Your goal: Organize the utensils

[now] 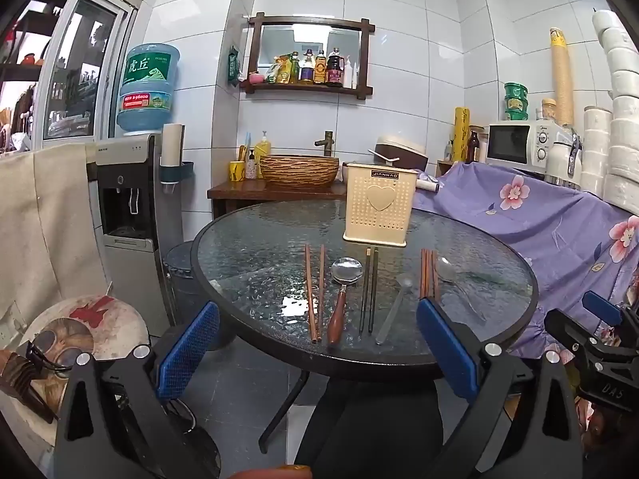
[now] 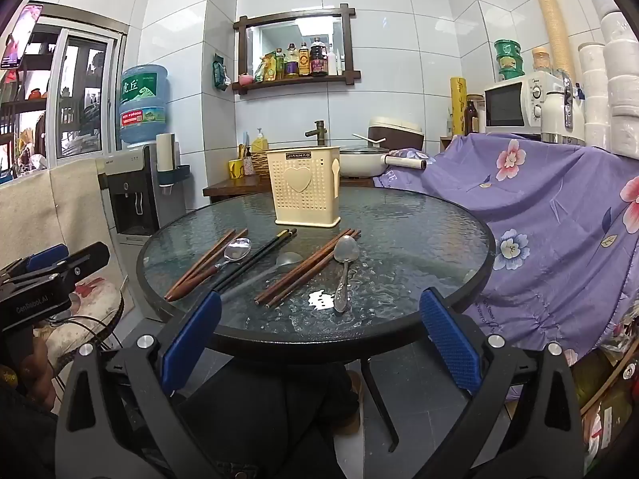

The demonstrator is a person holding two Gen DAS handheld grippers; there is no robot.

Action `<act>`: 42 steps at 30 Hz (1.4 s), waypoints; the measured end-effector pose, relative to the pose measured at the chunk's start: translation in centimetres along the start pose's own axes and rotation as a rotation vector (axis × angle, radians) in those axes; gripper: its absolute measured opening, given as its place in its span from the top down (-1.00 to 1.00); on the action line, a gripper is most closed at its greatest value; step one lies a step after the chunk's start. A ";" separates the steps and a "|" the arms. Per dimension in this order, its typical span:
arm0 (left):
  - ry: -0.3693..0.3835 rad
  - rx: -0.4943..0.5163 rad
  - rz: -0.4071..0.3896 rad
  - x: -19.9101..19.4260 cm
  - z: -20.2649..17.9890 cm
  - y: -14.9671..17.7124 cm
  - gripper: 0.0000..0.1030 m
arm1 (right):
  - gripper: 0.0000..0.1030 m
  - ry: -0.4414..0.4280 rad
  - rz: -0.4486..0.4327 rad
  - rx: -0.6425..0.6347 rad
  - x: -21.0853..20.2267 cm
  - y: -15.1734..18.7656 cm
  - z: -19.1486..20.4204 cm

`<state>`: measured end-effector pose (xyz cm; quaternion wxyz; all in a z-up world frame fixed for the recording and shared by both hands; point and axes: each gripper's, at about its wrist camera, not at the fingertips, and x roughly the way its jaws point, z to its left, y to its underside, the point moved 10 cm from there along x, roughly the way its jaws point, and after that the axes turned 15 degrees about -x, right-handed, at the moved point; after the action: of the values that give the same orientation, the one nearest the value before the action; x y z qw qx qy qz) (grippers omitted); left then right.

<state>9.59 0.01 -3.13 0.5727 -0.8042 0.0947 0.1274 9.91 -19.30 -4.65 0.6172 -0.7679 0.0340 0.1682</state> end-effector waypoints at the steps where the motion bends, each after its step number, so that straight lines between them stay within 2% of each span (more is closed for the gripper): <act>1: 0.000 0.000 0.000 0.0 0.0 0.0 -0.89 | -0.91 0.003 -0.003 -0.004 0.0 0.0 0.0; 13: -0.004 0.006 -0.008 -0.4 0.2 -0.8 -0.89 | -0.91 0.000 0.001 0.000 0.1 0.1 0.0; 16: -0.004 0.014 -0.004 -0.3 0.0 0.0 -0.89 | -0.91 0.001 -0.001 -0.001 0.0 0.0 0.0; 42: 0.000 0.012 0.003 0.1 0.2 0.3 -0.89 | -0.91 0.002 -0.002 -0.001 0.0 0.1 0.1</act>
<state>9.62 0.12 -3.47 0.5775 -0.8005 0.0967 0.1279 9.89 -19.21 -4.73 0.6171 -0.7683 0.0337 0.1669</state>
